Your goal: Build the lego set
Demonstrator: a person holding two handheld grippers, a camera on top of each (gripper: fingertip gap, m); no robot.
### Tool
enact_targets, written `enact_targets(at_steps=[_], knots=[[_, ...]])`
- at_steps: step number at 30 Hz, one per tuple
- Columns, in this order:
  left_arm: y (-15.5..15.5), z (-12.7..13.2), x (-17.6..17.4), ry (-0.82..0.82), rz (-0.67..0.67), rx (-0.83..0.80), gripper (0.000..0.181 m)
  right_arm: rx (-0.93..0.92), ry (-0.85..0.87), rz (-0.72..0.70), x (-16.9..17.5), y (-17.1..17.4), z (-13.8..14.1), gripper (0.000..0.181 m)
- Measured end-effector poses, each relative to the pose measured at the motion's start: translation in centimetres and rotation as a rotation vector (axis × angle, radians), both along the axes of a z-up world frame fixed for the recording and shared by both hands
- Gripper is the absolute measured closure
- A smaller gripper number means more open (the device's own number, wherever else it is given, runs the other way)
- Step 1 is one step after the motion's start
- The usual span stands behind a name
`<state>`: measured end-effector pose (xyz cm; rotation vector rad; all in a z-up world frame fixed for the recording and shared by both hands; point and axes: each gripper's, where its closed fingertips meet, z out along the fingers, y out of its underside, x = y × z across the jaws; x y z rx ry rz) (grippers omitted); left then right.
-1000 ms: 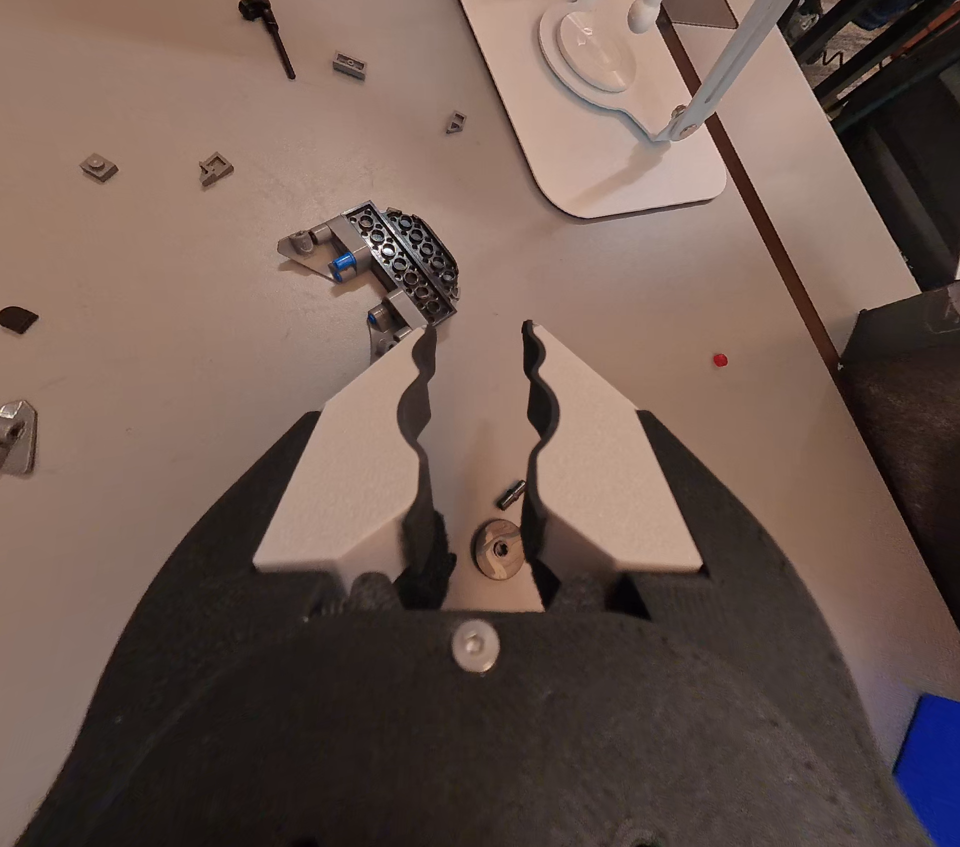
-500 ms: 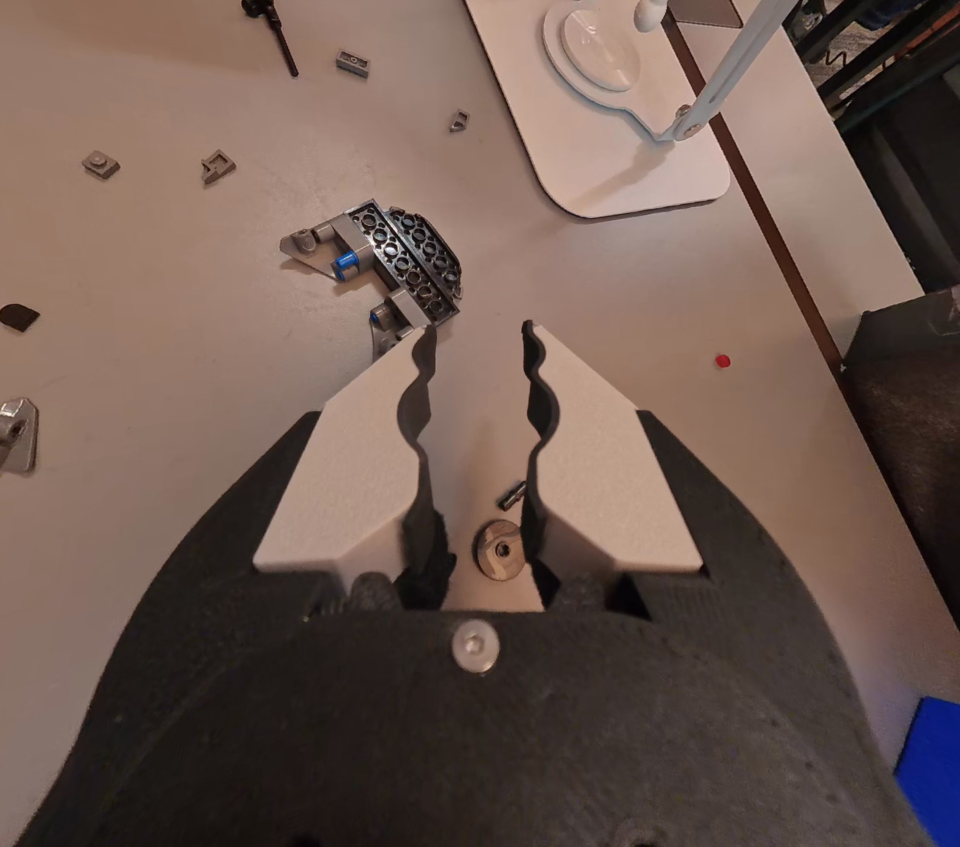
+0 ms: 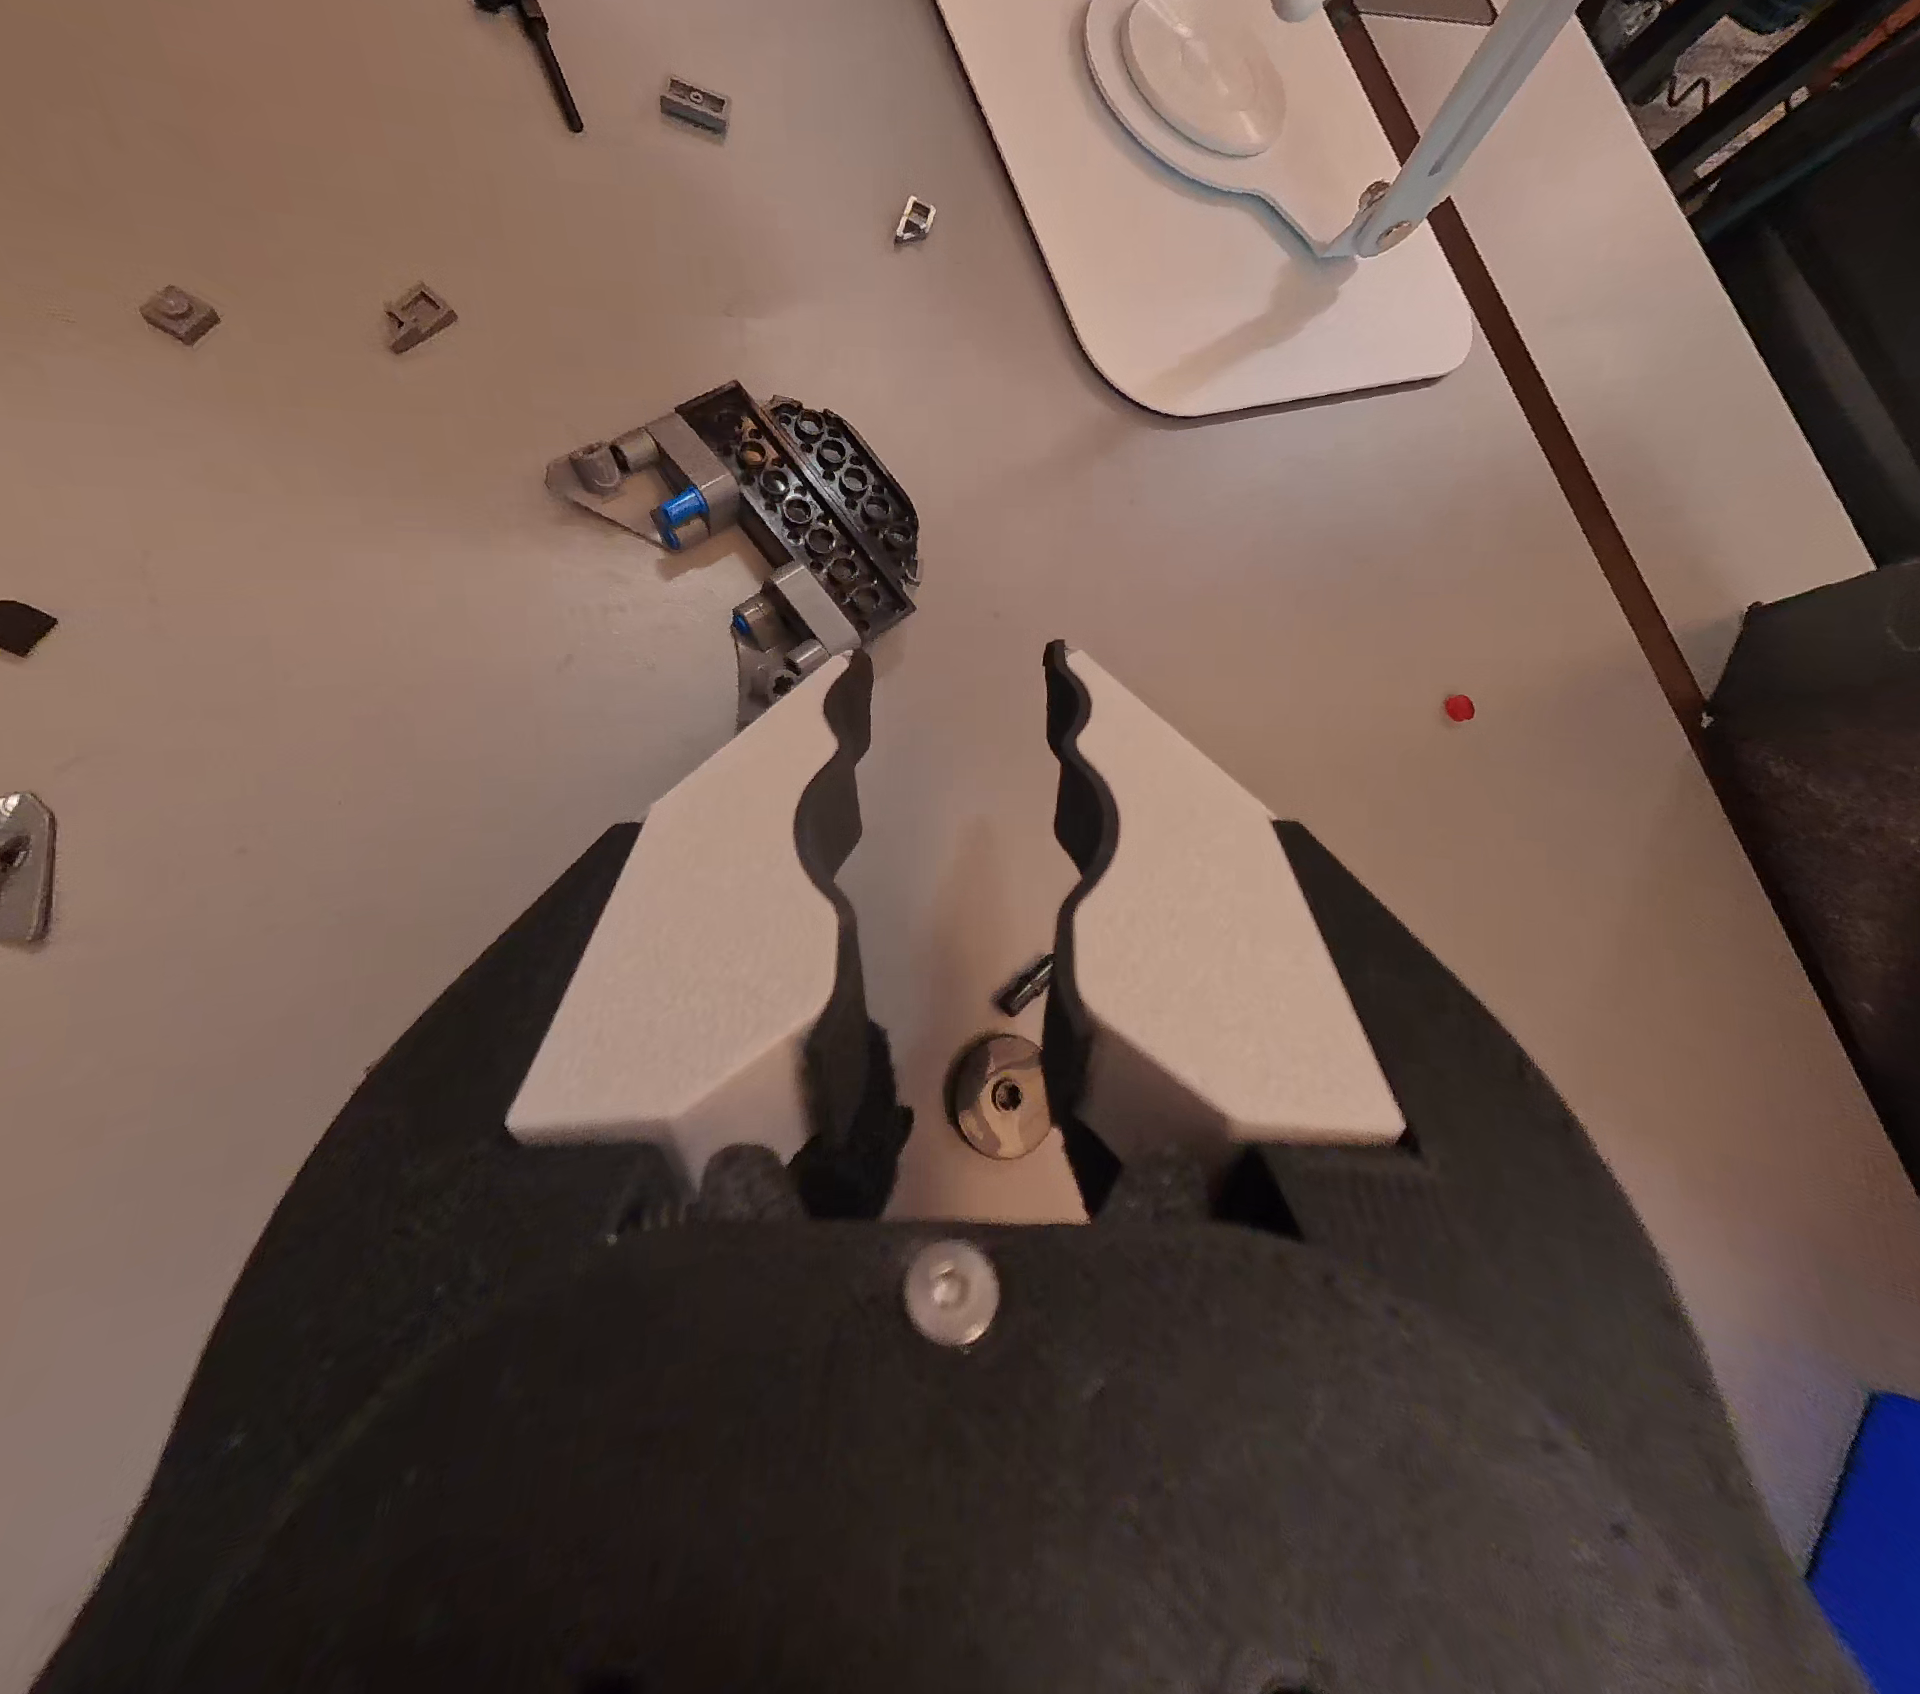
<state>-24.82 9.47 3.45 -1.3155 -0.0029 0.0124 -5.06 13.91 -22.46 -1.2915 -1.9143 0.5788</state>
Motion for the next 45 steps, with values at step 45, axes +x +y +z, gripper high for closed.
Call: enact_targets(at_steps=[45], knots=[[-1.0,-0.6,-3.2,-0.078,0.059,0.026,0.181,-0.008,0.000,-0.004,0.1,0.1,-0.1,0.149]])
